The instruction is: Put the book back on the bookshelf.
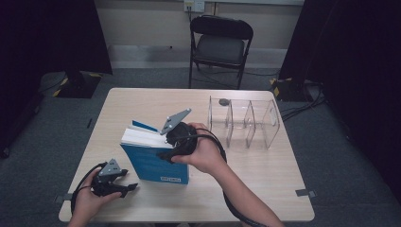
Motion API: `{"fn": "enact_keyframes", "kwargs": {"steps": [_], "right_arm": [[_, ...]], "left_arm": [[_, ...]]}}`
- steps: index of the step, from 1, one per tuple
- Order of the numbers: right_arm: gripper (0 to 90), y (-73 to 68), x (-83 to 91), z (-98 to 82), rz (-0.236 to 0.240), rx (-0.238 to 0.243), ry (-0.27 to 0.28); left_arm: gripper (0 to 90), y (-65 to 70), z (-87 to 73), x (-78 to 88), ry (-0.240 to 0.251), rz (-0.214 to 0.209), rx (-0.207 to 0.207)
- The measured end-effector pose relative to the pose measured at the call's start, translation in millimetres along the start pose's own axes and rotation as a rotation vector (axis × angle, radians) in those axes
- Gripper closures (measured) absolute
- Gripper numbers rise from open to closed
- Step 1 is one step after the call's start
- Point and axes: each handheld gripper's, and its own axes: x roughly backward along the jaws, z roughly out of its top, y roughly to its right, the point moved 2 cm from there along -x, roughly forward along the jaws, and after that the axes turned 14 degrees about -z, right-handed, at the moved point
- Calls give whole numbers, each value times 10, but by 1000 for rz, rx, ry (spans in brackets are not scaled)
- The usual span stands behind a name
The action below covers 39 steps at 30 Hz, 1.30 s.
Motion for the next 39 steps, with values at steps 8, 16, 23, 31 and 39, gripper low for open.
{"fn": "enact_keyframes", "kwargs": {"steps": [8,16,23,31,39], "right_arm": [[437,14,-1,-9,-15,-32,12],[524,-10,8,-11,9,-55,13],[551,-54,27,-16,-4,-59,12],[534,-62,27,-18,-28,-64,17],[570,-81,34,-17,-18,-54,14]], "left_arm": [[303,-6,-16,5,8,1,-18],[267,-8,-41,-6,26,-3,-41],[219,-12,-72,-27,60,-13,-53],[192,-14,-68,-31,49,-16,-71],[172,-12,-67,-39,47,-24,-77]]}}
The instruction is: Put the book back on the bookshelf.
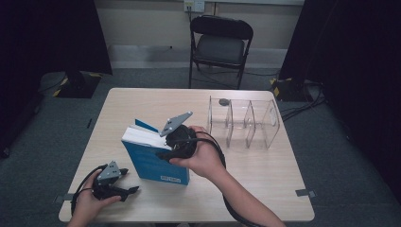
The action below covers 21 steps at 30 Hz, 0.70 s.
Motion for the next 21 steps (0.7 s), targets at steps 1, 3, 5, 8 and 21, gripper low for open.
{"fn": "enact_keyframes", "kwargs": {"steps": [1,3,5,8,21], "right_arm": [[578,-8,3,-1,0,-1,2],[590,-20,11,-3,-4,-7,2],[594,-24,13,-4,-8,-14,1],[599,-18,14,-5,-6,-27,-2],[613,-8,21,3,-27,-90,-16]], "left_arm": [[165,6,-1,-6,2,-5,5],[155,9,3,1,-14,-3,6],[151,9,1,-10,0,-8,5],[150,9,1,-9,-2,-8,4],[144,1,6,-4,-11,-7,-8]]}}
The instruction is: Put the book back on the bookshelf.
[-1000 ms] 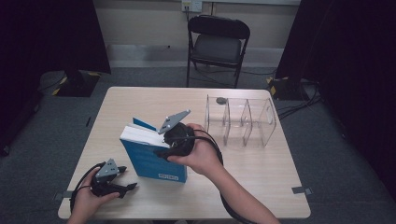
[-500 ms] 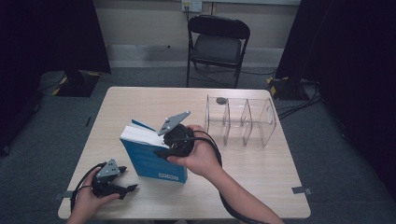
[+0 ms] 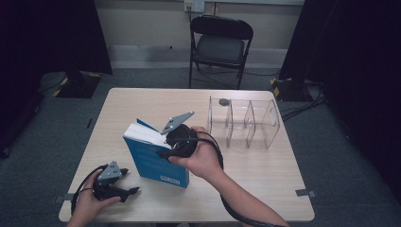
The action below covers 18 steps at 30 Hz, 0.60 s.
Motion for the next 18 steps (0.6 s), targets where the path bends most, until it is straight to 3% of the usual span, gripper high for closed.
{"fn": "enact_keyframes", "kwargs": {"steps": [6,18], "right_arm": [[614,7,-1,24,9,-40,-17],[615,82,46,75,-1,-49,-62]], "left_arm": [[119,9,1,-13,1,-6,2],[99,9,7,-20,-11,-15,-7]]}}
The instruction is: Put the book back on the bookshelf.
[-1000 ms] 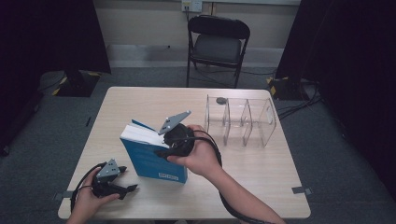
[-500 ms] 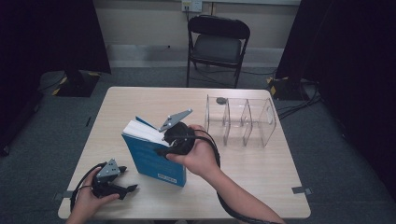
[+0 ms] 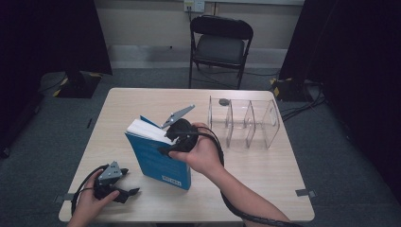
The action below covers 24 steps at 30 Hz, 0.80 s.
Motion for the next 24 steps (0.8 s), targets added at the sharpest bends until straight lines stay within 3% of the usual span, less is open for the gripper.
{"fn": "enact_keyframes", "kwargs": {"steps": [9,14,24], "right_arm": [[615,160,125,-56,-28,-9,-17],[615,233,199,-80,-41,-38,-19],[614,287,165,-241,-64,-66,7]], "left_arm": [[72,6,3,-9,-5,-11,3],[72,6,2,-9,-5,-11,2],[72,5,2,-10,-4,-11,1]]}}
